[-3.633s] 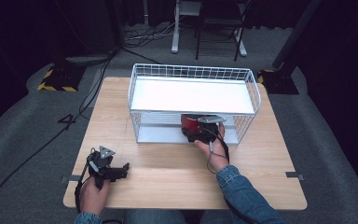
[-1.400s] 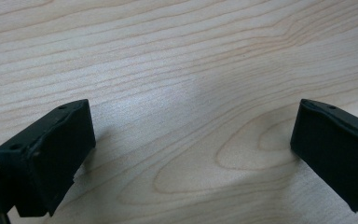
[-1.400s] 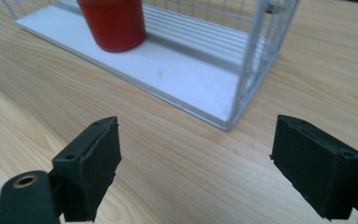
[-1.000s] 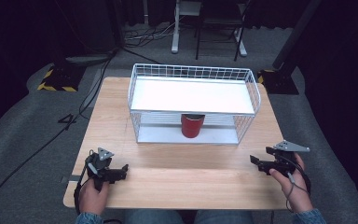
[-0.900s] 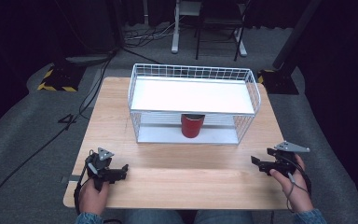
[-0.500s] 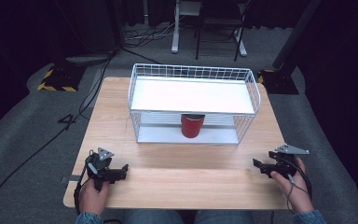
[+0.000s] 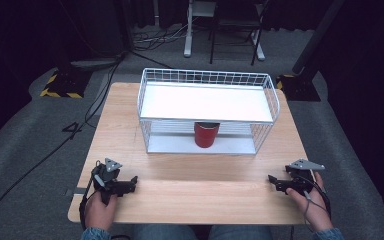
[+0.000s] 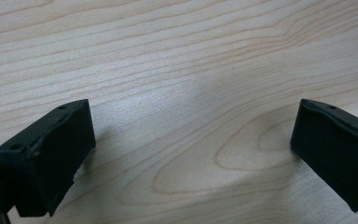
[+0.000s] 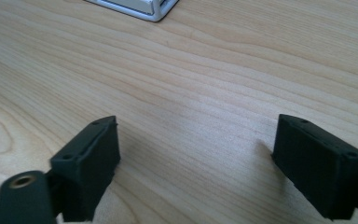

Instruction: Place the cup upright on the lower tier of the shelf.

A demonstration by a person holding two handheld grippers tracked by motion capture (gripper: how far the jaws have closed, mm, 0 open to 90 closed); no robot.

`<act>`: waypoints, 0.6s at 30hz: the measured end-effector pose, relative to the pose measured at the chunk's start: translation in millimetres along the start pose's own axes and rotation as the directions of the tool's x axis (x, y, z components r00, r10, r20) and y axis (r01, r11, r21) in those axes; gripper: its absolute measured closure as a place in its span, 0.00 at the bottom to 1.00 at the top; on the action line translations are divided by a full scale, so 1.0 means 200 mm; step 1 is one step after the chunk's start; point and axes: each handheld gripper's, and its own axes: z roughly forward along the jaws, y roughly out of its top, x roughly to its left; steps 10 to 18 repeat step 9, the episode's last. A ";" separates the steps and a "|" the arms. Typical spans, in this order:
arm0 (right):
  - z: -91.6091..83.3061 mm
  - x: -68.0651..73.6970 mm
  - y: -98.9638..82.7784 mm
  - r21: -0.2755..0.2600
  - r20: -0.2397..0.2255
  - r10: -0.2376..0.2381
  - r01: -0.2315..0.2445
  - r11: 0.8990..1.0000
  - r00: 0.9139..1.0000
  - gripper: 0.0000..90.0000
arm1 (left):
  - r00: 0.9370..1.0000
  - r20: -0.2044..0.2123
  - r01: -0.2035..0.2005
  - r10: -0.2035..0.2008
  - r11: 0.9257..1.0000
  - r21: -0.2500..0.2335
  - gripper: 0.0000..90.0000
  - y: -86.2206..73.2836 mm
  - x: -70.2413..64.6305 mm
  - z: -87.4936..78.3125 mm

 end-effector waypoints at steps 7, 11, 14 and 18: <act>0.01 0.01 0.00 -0.006 0.021 0.010 -0.010 1.000 1.000 0.13 | 1.000 0.000 0.000 0.000 1.000 0.000 0.00 0.00 0.00 0.00; 0.01 0.01 0.00 -0.005 0.021 0.010 -0.010 1.000 1.000 0.12 | 1.000 0.000 0.000 0.000 1.000 0.000 0.00 0.00 0.00 0.00; 0.01 0.01 0.00 -0.005 0.021 0.010 -0.010 1.000 1.000 0.12 | 1.000 0.000 0.000 0.000 1.000 0.000 0.00 0.00 0.00 0.00; 0.01 0.01 0.00 -0.005 0.021 0.010 -0.010 1.000 1.000 0.12 | 1.000 0.000 0.000 0.000 1.000 0.000 0.00 0.00 0.00 0.00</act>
